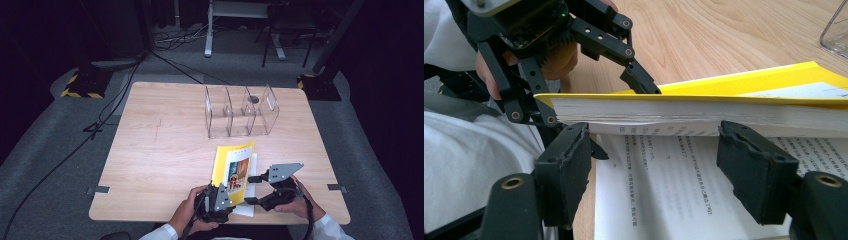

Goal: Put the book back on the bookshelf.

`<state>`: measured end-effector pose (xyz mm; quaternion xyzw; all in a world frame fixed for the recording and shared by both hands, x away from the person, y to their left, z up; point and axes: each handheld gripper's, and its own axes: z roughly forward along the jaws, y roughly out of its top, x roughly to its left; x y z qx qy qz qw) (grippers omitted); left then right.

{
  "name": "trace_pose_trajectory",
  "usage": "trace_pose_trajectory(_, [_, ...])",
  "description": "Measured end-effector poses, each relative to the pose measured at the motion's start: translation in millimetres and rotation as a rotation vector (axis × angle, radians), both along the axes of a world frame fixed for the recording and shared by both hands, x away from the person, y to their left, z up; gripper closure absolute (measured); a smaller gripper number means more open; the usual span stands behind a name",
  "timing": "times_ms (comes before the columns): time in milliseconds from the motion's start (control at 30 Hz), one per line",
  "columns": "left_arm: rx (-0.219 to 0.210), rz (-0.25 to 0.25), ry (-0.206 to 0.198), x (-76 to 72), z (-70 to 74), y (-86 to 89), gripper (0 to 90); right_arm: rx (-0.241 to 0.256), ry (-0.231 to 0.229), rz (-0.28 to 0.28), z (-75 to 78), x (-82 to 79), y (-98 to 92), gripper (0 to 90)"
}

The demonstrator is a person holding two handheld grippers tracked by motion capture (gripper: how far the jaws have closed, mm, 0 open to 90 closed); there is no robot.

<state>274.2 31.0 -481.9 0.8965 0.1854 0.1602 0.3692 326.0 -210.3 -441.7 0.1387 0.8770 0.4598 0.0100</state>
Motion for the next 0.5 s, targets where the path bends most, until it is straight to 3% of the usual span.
trace_pose_trajectory(33, [0.003,-0.006,-0.013,-1.4,1.5,0.9,46.1,-0.001,-0.002,-0.003,-0.1,0.1,0.0,30.5])
trace_pose_trajectory(100, [0.001,-0.016,-0.032,-3.1,3.7,2.9,48.7,-0.001,-0.005,-0.011,-0.5,0.8,-0.6,30.5])
trace_pose_trajectory(267, [-0.01,-0.04,-0.069,-6.6,9.1,9.4,65.4,0.015,-0.003,-0.033,-2.4,2.7,-1.3,31.0])
trace_pose_trajectory(400, [-0.012,-0.044,-0.088,-6.8,12.9,14.8,72.8,0.022,-0.01,-0.036,-2.7,3.1,-1.9,31.1])
trace_pose_trajectory(500, [0.043,-0.021,-0.108,-5.6,12.8,20.3,79.0,0.027,-0.017,-0.039,-2.5,2.7,-3.2,31.0])
